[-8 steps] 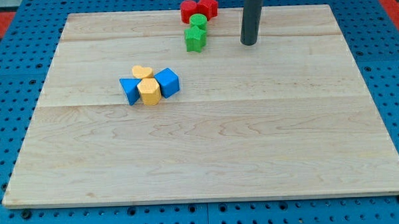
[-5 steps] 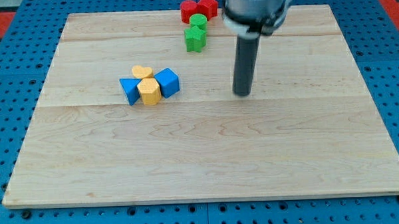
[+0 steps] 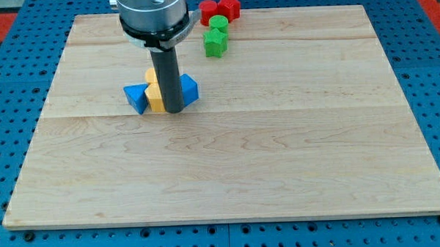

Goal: Move yellow hexagon to the top left of the board

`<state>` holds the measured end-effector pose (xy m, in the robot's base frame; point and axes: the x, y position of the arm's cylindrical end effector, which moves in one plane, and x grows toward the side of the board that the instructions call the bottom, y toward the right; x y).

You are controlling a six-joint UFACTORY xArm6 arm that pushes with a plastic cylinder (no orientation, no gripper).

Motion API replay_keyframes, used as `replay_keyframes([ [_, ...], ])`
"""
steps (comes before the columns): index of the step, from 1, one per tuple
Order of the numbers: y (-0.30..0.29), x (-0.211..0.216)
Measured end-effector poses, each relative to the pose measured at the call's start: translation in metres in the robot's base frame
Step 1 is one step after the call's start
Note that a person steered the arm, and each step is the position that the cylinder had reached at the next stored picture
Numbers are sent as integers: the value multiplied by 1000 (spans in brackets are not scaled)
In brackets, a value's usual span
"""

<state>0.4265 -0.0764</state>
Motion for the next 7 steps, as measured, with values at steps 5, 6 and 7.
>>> replay_keyframes([
  [5,-102,-50],
  [6,-130,-55],
  [7,-137,-82],
])
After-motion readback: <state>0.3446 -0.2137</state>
